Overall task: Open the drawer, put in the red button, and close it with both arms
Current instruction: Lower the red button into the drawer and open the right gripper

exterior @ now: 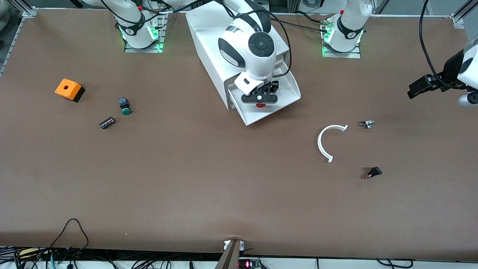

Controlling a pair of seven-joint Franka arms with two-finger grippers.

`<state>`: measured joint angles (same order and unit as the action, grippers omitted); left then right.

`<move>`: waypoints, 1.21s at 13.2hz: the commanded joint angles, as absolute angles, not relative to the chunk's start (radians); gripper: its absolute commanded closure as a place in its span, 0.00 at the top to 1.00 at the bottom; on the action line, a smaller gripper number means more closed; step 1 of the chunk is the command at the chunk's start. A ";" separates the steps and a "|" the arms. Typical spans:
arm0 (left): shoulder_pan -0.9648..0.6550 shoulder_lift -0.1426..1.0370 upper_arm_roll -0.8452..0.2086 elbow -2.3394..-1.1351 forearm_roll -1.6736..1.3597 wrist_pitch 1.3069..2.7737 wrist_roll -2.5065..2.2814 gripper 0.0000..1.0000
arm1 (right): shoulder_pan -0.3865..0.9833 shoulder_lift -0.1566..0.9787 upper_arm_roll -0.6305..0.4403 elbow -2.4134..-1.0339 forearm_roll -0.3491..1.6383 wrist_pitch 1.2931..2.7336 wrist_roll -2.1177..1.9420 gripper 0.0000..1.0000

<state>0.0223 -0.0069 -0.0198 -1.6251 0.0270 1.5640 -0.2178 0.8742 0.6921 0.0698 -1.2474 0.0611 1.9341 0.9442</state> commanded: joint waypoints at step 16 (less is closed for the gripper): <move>0.051 -0.038 -0.021 -1.675 0.054 1.644 -0.055 1.00 | 0.120 0.175 0.066 -1.472 0.120 1.589 -0.088 1.00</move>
<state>0.0482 -0.0089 -0.0172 -1.6450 0.0273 1.6309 -0.0737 0.1882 0.3328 0.0492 -1.2900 0.0890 1.5758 0.0008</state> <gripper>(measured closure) 0.000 0.000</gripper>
